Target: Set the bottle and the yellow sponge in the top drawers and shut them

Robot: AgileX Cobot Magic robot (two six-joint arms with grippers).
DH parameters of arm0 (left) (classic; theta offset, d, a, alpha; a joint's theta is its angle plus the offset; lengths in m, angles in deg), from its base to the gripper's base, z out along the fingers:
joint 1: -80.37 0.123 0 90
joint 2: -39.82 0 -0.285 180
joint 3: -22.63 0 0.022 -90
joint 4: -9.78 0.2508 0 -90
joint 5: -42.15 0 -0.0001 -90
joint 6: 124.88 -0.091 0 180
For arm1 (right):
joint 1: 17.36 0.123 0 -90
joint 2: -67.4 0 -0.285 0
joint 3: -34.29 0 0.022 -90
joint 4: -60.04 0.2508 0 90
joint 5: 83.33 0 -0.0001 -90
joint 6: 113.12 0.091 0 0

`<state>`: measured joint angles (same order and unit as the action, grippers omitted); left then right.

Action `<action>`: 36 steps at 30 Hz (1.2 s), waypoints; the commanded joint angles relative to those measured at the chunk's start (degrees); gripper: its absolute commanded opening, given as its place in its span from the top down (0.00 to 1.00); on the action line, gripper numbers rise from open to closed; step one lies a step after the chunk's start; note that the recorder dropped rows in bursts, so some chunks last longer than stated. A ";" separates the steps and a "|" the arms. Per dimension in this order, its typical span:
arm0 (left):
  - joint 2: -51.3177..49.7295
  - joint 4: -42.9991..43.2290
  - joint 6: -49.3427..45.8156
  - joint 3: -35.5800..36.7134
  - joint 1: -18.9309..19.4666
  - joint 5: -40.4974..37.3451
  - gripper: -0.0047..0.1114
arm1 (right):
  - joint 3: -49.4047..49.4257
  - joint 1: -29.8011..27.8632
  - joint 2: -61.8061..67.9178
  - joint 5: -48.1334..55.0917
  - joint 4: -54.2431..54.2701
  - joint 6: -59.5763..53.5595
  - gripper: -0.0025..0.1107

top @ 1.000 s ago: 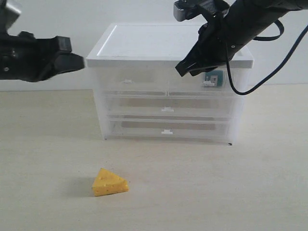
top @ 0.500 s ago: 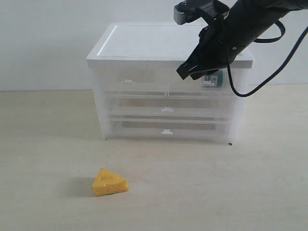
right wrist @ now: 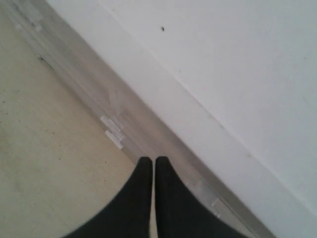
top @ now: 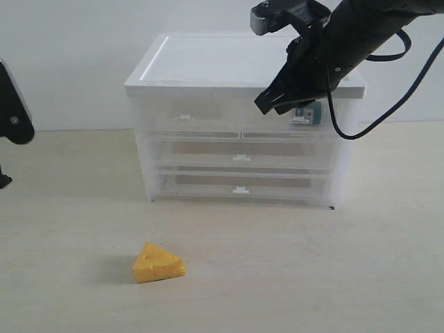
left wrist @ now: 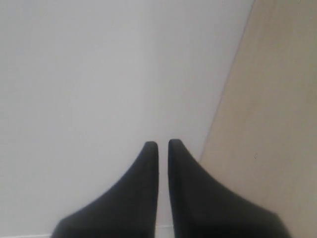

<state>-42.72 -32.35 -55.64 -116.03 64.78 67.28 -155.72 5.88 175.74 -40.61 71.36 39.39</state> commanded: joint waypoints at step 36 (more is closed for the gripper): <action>-35.34 20.15 6.39 -14.25 -21.58 28.40 0.59 | -0.40 -0.41 0.08 0.46 -0.11 -0.39 0.98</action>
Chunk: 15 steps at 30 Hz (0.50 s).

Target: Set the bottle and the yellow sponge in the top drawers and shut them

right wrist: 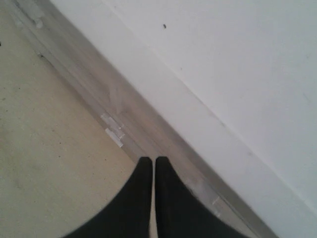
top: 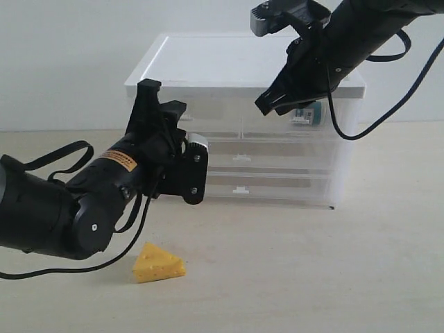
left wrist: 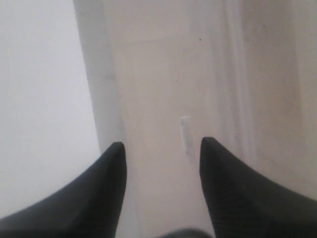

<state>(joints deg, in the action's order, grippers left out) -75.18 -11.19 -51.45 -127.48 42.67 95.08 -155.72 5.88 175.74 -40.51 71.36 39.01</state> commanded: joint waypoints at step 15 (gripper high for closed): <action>-6.32 -0.47 4.40 -8.27 1.99 -1.94 0.63 | -0.40 -0.41 0.08 1.11 -0.11 -0.01 0.98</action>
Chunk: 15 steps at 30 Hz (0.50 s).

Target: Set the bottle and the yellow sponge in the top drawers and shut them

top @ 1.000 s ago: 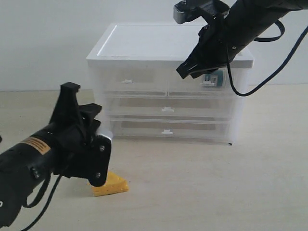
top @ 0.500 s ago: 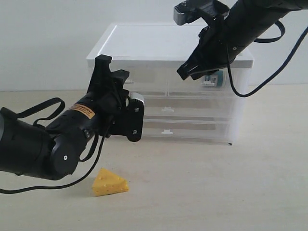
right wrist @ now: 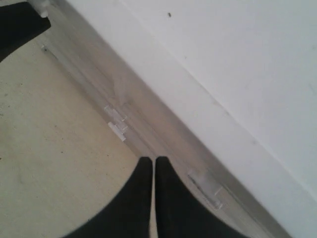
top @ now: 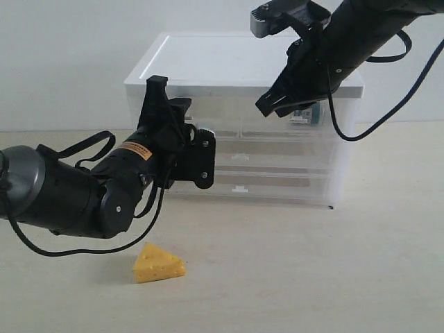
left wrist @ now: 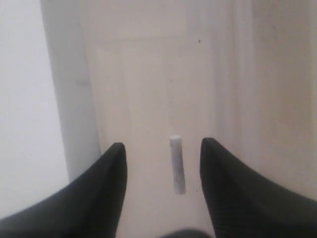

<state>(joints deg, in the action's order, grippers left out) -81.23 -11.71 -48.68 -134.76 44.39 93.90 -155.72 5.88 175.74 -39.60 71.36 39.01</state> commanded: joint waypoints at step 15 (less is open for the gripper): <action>1.91 -5.88 2.35 0.98 -3.03 -3.75 0.92 | -0.40 -0.41 0.08 0.22 -0.11 0.10 0.98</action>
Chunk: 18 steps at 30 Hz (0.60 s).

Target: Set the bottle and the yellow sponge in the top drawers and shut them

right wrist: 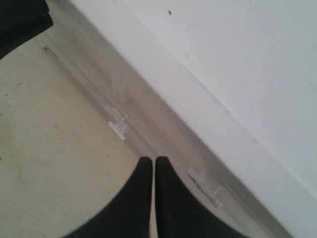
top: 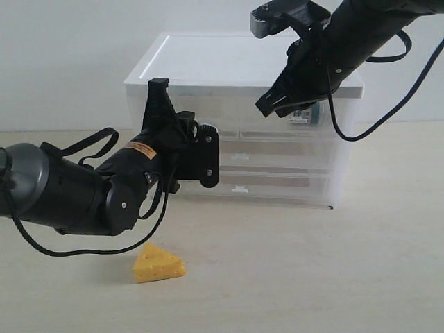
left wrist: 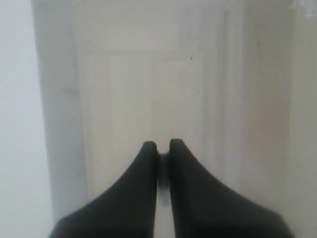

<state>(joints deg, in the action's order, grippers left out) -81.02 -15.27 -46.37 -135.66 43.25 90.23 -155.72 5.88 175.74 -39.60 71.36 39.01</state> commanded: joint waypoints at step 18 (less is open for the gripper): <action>12.58 -8.58 -4.42 16.00 -6.49 1.96 0.92 | -0.40 -0.41 0.08 -0.39 -0.11 0.09 0.98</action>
<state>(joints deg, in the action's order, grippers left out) -69.73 -23.07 -50.56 -121.45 37.51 91.86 -155.72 5.88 175.74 -39.60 71.36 39.01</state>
